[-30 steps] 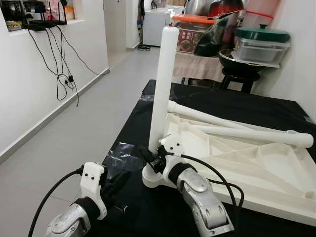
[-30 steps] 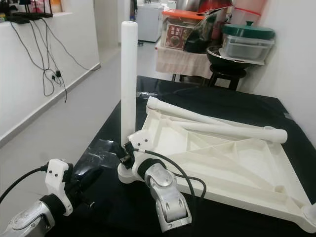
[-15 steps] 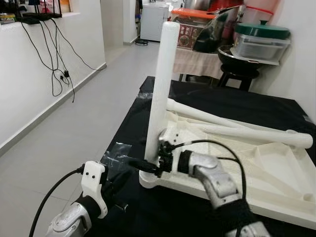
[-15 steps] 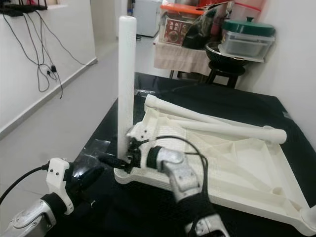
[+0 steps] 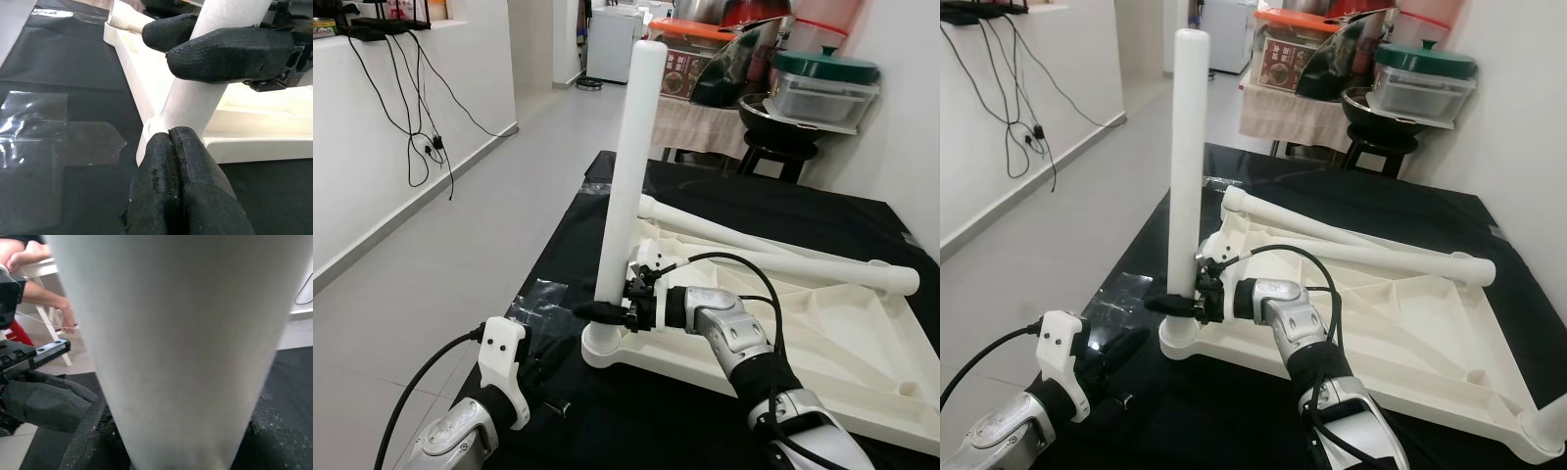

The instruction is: Building children table

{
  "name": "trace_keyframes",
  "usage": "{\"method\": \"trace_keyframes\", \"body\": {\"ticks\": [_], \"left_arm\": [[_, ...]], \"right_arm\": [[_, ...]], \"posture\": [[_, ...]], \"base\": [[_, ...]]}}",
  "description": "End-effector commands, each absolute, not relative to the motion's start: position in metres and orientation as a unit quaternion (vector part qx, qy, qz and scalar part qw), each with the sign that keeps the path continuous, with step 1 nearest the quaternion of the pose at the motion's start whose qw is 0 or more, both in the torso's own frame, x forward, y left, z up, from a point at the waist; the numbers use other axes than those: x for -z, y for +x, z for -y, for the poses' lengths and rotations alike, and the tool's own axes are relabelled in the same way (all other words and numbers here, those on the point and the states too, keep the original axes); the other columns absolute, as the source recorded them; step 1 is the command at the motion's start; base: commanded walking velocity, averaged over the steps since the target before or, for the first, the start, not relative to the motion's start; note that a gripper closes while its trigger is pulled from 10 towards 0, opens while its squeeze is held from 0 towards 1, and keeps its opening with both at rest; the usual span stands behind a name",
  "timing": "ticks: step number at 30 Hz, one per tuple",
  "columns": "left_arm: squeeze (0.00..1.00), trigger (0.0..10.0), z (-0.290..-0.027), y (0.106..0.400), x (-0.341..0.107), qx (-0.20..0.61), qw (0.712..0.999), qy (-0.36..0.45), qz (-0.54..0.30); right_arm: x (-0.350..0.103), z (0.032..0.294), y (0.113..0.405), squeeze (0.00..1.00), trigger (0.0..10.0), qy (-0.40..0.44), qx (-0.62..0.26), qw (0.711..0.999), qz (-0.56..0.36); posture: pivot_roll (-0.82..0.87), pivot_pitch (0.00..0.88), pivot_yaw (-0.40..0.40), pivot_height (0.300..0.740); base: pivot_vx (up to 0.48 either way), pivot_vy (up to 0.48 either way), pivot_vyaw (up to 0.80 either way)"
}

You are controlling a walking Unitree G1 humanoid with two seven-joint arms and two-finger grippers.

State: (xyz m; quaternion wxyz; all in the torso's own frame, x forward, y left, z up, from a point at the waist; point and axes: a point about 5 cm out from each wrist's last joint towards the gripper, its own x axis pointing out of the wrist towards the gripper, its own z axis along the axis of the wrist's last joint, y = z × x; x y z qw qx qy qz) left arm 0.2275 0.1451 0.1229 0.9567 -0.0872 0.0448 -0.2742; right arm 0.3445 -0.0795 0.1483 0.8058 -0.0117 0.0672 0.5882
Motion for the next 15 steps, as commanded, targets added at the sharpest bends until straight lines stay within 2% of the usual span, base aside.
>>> {"method": "trace_keyframes", "body": {"ticks": [1,4,5,6,7,8,9,10,13,14,15], "left_arm": [[0.0,10.0,-0.144,0.226,-0.121,0.274,0.957,-0.088,-0.047],[0.0,10.0,-0.146,0.224,-0.122,0.274,0.957,-0.088,-0.047],[0.0,10.0,-0.148,0.223,-0.122,0.274,0.957,-0.086,-0.048],[0.0,10.0,-0.152,0.222,-0.122,0.273,0.957,-0.085,-0.05],[0.0,10.0,-0.152,0.222,-0.122,0.273,0.957,-0.085,-0.05],[0.0,10.0,-0.154,0.222,-0.122,0.273,0.957,-0.084,-0.052],[0.0,10.0,-0.157,0.222,-0.122,0.272,0.957,-0.083,-0.055],[0.0,10.0,-0.159,0.222,-0.121,0.272,0.957,-0.082,-0.056],[0.0,10.0,-0.16,0.223,-0.121,0.272,0.957,-0.082,-0.057],[0.0,10.0,-0.161,0.224,-0.12,0.271,0.957,-0.079,-0.06],[0.0,10.0,-0.161,0.224,-0.12,0.271,0.957,-0.079,-0.06]], "right_arm": [[-0.138,0.086,0.342,0.0,0.0,-0.012,-0.574,0.815,-0.085],[-0.131,0.095,0.332,0.0,0.0,-0.022,-0.547,0.832,-0.088],[-0.127,0.096,0.328,0.0,0.0,-0.018,-0.485,0.87,-0.088],[-0.124,0.098,0.327,0.0,0.0,-0.017,-0.365,0.927,-0.079],[-0.124,0.098,0.327,0.0,0.0,-0.017,-0.365,0.927,-0.079],[-0.122,0.104,0.323,0.0,0.0,0.015,-0.221,0.972,-0.079],[-0.107,0.101,0.3,0.0,0.0,0.033,-0.148,0.982,-0.112],[-0.098,0.098,0.283,0.0,0.0,0.044,-0.116,0.983,-0.135],[-0.102,0.084,0.277,0.0,0.0,0.009,-0.168,0.978,-0.121],[-0.109,0.077,0.288,0.0,0.0,0.011,-0.21,0.972,-0.103],[-0.109,0.077,0.288,0.0,0.0,0.011,-0.21,0.972,-0.103]], "posture": [[0.14,0.0,-0.135,0.74],[0.14,0.0,-0.127,0.74],[0.13,0.0,-0.116,0.74],[0.12,0.0,-0.105,0.74],[0.12,0.0,-0.105,0.74],[0.12,0.0,-0.105,0.74],[0.1,0.0,-0.083,0.74],[0.1,0.0,-0.083,0.74],[0.1,0.0,-0.083,0.74],[0.1,0.0,-0.076,0.74],[0.1,0.0,-0.076,0.74]], "base": [[0.0,0.0,0.0],[0.0,0.0,0.0],[0.0,0.0,0.0],[0.0,0.0,0.0],[0.0,0.0,0.0],[0.0,0.0,0.0],[0.0,0.0,0.0],[0.0,0.0,0.0],[0.0,0.0,0.0],[0.0,0.0,0.0],[0.0,0.0,0.0]]}}
